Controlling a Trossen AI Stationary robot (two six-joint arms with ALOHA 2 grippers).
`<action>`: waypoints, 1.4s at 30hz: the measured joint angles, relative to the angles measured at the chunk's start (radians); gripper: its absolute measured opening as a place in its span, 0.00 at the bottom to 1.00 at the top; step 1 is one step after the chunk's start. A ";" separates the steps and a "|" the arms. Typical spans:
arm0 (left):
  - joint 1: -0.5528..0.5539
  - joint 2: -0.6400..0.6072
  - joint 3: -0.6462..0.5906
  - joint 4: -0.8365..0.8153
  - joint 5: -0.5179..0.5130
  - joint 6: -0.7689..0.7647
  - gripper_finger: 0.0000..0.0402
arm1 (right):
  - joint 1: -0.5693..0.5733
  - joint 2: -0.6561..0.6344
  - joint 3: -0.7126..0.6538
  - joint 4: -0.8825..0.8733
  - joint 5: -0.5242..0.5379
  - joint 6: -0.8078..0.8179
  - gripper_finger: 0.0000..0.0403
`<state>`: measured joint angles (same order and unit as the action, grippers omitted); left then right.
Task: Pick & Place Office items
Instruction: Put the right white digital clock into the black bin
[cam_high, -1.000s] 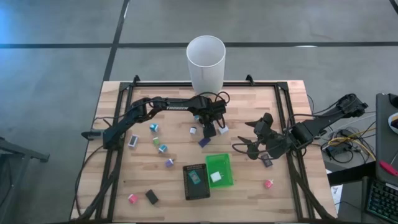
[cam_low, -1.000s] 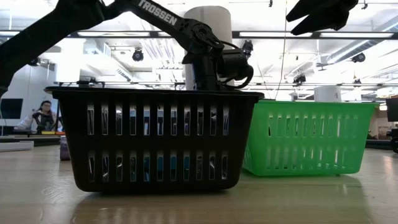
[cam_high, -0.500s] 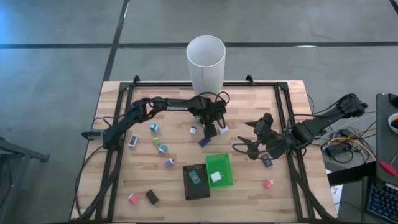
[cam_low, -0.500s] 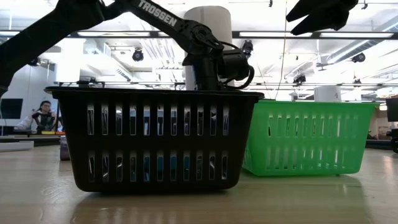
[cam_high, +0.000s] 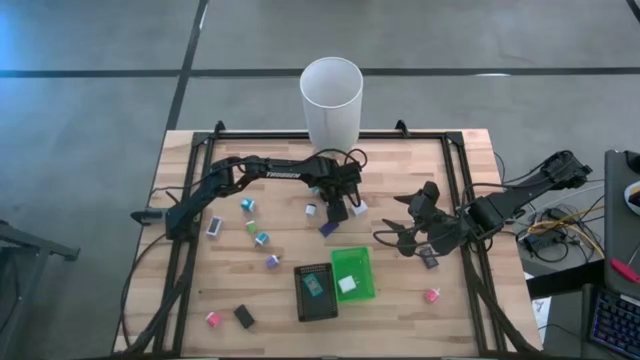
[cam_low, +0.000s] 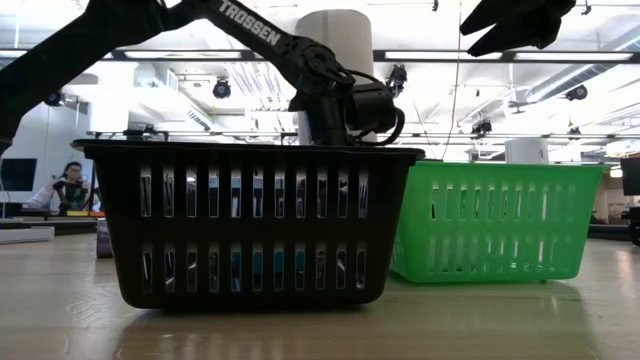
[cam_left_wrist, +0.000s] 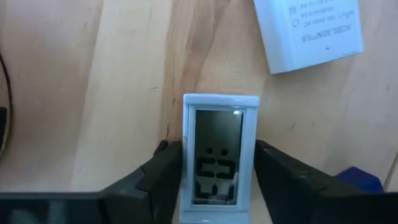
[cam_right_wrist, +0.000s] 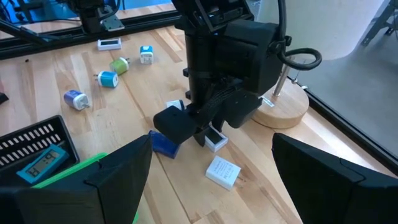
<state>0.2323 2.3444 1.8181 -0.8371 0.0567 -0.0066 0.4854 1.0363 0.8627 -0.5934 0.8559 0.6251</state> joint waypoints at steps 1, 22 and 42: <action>0.000 0.000 0.000 0.000 0.001 0.006 0.45 | 0.000 0.000 0.000 0.000 0.000 0.000 0.81; -0.006 -0.007 -0.005 0.000 -0.041 0.068 0.36 | 0.000 0.000 0.000 0.000 0.008 -0.008 0.81; -0.138 -0.314 -0.046 0.073 -0.142 0.092 0.36 | 0.000 0.000 0.000 -0.003 0.011 -0.008 0.81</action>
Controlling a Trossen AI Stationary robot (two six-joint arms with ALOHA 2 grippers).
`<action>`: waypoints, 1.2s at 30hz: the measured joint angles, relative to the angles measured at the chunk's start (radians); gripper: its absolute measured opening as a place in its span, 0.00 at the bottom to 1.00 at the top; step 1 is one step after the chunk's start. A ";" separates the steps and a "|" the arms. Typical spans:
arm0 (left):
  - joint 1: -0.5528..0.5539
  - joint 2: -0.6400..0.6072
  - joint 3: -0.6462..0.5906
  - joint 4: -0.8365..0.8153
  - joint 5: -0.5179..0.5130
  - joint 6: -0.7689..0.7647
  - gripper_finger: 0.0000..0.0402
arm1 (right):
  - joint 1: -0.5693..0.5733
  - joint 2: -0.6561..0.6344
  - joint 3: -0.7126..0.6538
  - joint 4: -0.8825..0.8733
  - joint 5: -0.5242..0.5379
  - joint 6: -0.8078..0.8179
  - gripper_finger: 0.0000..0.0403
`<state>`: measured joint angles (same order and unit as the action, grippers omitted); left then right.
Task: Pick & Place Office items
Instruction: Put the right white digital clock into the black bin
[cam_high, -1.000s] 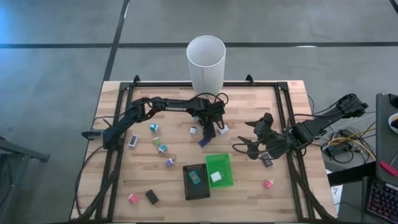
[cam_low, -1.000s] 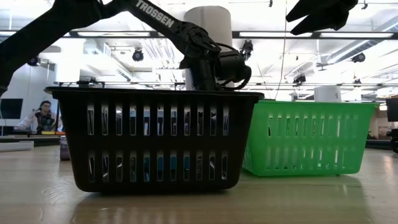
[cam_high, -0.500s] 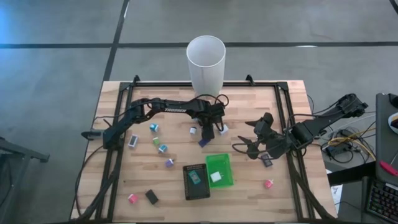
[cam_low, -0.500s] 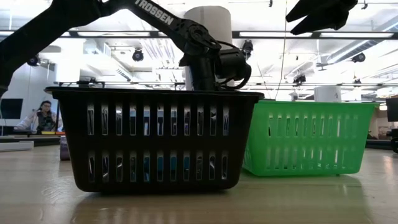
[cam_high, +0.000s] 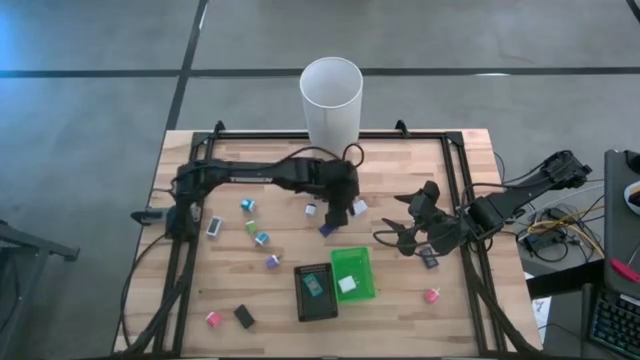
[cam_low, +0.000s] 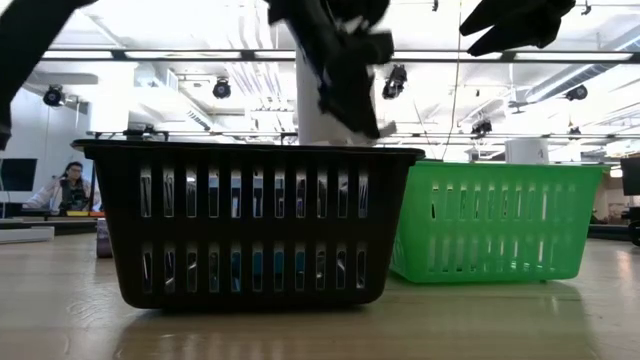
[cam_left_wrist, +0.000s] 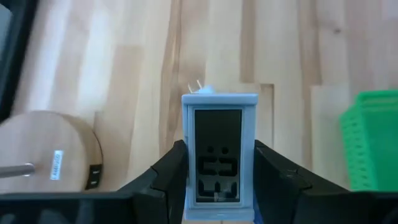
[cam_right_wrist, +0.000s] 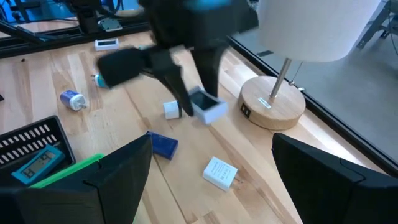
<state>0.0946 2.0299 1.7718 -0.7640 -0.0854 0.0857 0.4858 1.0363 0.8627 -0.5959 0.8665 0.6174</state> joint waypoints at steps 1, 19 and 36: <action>-0.014 -0.020 -0.020 0.009 -0.021 0.000 0.36 | 0.000 0.000 0.000 0.000 0.000 0.000 0.81; -0.189 -0.557 -0.774 0.765 -0.098 -0.237 0.36 | 0.000 0.000 0.000 0.002 0.011 0.004 0.81; -0.475 -0.679 -1.096 1.249 -0.407 -0.391 0.36 | -0.003 0.000 0.000 0.004 0.026 0.009 0.81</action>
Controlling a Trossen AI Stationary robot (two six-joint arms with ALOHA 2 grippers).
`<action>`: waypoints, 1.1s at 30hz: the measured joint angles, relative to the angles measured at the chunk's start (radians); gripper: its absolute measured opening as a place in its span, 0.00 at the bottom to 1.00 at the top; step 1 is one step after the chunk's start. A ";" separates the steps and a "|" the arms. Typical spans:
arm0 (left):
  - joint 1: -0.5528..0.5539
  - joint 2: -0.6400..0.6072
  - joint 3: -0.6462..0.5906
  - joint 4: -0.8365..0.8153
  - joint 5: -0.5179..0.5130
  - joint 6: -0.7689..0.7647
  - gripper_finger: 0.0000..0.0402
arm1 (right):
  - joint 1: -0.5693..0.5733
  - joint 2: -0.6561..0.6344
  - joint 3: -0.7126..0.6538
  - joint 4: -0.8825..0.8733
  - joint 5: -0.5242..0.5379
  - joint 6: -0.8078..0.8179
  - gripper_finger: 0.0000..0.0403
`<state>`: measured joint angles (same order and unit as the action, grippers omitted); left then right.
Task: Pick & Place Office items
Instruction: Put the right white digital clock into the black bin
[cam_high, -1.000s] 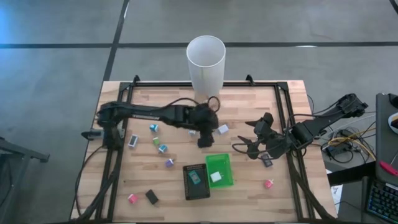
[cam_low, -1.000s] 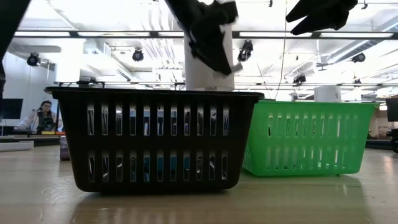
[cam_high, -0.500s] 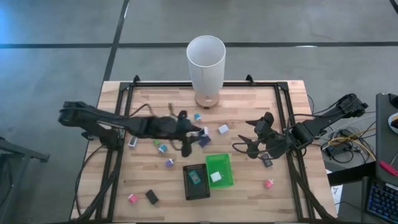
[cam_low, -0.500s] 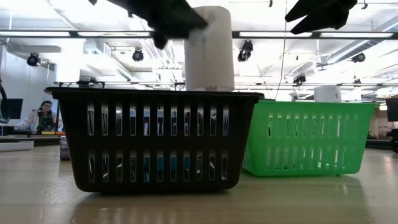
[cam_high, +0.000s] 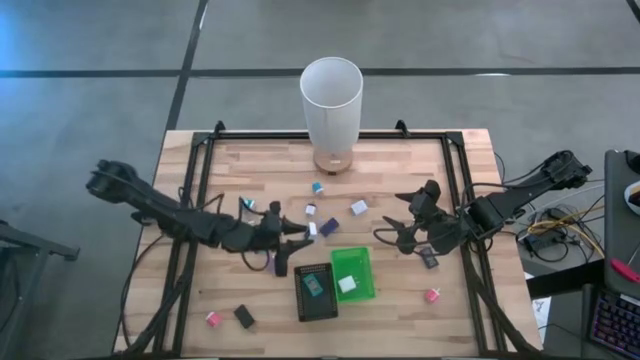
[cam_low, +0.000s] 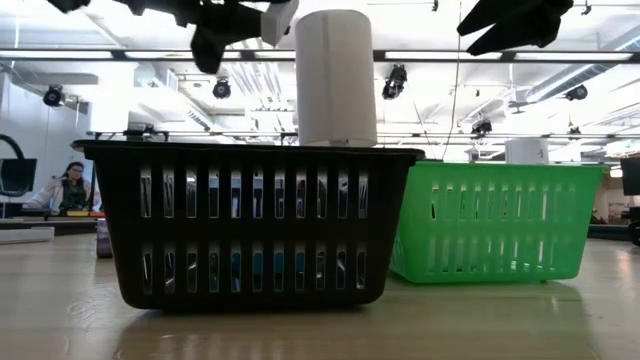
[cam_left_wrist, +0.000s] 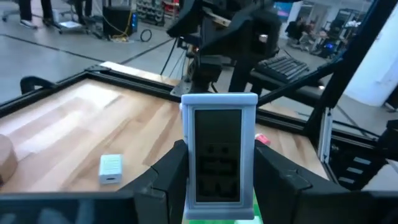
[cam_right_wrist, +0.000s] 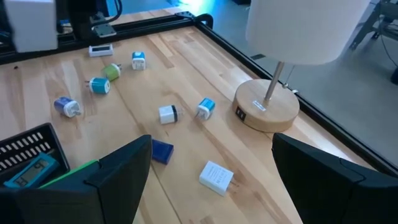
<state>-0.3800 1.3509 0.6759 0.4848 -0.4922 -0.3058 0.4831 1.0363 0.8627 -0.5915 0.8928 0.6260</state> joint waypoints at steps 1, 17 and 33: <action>-0.016 0.012 0.008 0.001 -0.011 -0.006 0.36 | 0.000 0.000 0.000 0.000 0.000 0.001 0.81; -0.114 0.248 0.153 -0.038 -0.032 -0.144 0.36 | 0.000 0.000 -0.002 0.006 -0.001 0.007 0.81; -0.149 0.252 0.225 -0.360 0.070 -0.408 0.36 | 0.001 0.000 -0.008 0.006 -0.001 0.007 0.81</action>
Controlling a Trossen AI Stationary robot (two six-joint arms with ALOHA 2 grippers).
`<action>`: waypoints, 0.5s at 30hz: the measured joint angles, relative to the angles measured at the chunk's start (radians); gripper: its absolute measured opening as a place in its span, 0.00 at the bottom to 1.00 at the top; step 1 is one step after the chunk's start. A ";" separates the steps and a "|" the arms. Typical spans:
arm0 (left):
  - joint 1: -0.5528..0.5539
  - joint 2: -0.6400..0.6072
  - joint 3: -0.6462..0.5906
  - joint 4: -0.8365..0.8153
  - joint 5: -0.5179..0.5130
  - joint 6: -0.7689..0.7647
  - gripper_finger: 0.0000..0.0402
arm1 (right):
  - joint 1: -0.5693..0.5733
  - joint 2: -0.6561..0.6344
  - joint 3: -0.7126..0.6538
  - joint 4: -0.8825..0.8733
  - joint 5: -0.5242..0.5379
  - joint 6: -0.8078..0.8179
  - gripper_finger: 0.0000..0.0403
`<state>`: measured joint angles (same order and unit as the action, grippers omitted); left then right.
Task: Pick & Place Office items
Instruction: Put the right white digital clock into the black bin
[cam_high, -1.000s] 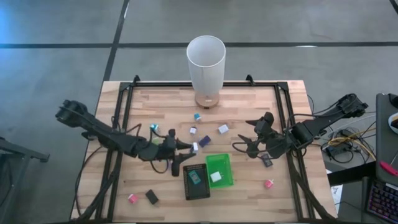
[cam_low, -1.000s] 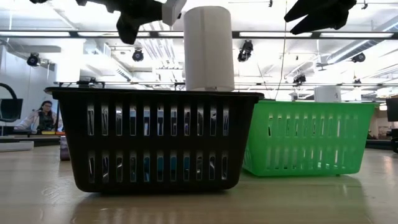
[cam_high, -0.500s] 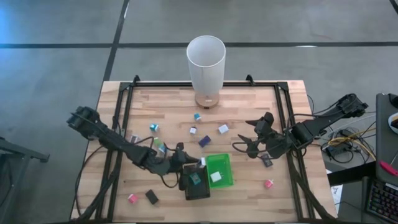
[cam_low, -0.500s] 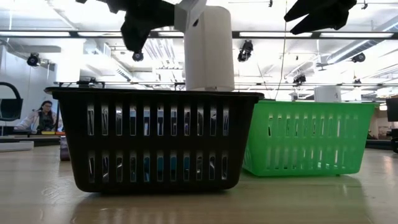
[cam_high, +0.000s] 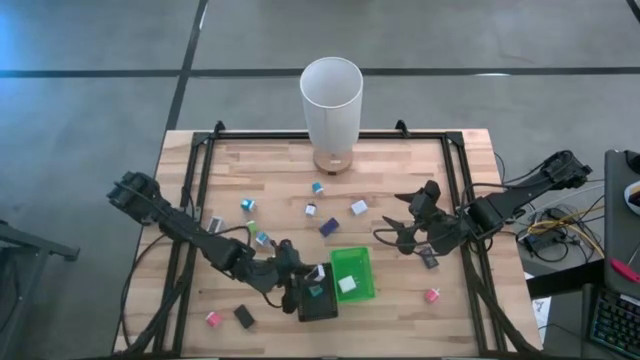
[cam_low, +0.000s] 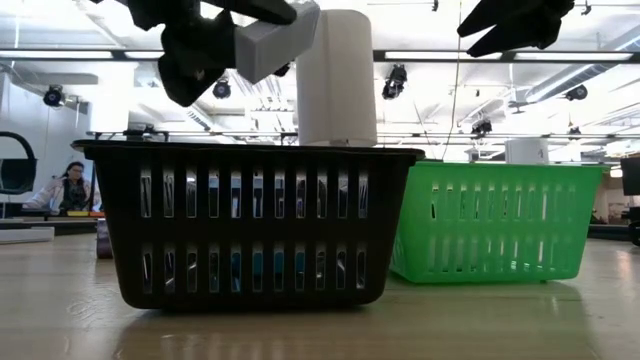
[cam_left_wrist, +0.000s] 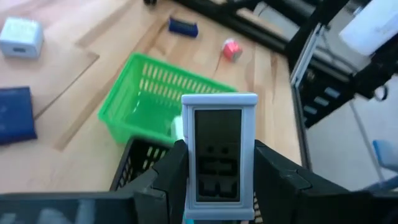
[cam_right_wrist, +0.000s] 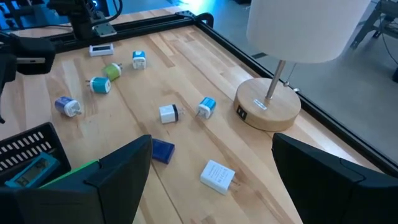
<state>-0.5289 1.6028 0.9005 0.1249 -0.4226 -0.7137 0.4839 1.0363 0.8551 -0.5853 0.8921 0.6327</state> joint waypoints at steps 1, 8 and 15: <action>0.000 0.000 0.012 -0.033 0.008 -0.003 0.36 | 0.000 0.000 0.000 0.000 0.000 0.000 0.81; 0.000 0.000 0.110 -0.304 0.096 -0.085 0.36 | 0.000 0.000 0.000 0.000 0.000 0.008 0.81; 0.013 0.000 0.140 -0.384 0.193 -0.112 0.36 | 0.000 0.000 0.000 0.000 0.000 0.016 0.81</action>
<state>-0.5159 1.6028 1.0409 -0.2593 -0.2295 -0.8261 0.4839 1.0360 0.8551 -0.5850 0.8917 0.6484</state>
